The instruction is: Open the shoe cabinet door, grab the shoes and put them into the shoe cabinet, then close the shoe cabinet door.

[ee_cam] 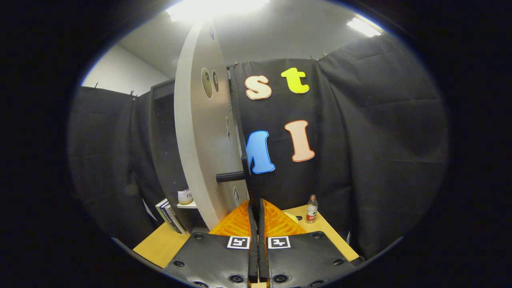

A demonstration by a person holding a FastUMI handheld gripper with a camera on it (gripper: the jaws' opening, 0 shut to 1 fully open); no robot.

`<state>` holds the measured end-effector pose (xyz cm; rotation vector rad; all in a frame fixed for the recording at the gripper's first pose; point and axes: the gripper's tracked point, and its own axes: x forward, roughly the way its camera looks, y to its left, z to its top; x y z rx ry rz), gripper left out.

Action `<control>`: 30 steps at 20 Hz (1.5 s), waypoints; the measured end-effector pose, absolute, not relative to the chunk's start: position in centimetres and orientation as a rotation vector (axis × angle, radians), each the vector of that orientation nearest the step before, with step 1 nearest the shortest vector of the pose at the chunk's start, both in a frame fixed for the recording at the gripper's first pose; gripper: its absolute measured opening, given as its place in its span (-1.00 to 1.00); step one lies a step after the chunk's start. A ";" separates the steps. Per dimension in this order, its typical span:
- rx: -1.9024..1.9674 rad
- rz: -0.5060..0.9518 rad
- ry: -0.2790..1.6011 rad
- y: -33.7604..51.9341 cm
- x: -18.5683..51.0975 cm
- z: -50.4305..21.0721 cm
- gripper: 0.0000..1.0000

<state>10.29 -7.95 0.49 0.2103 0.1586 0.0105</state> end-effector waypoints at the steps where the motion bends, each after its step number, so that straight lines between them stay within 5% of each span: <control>1: 0.203 0.032 0.152 -8.7 10.2 0.4 -0.95; 5: 0.254 0.102 0.140 -9.9 9.7 0.2 -0.91; 11: 0.212 0.039 0.184 -11.0 7.5 -1.3 -0.26; 13: 0.203 0.005 0.175 -11.5 6.5 -0.8 -0.25; 18: 0.222 -0.046 0.142 -10.7 2.8 1.2 0.48; 20: 0.195 -0.073 0.137 -10.1 1.5 2.0 1.00; 30: 0.170 0.085 0.113 1.0 0.4 5.4 0.95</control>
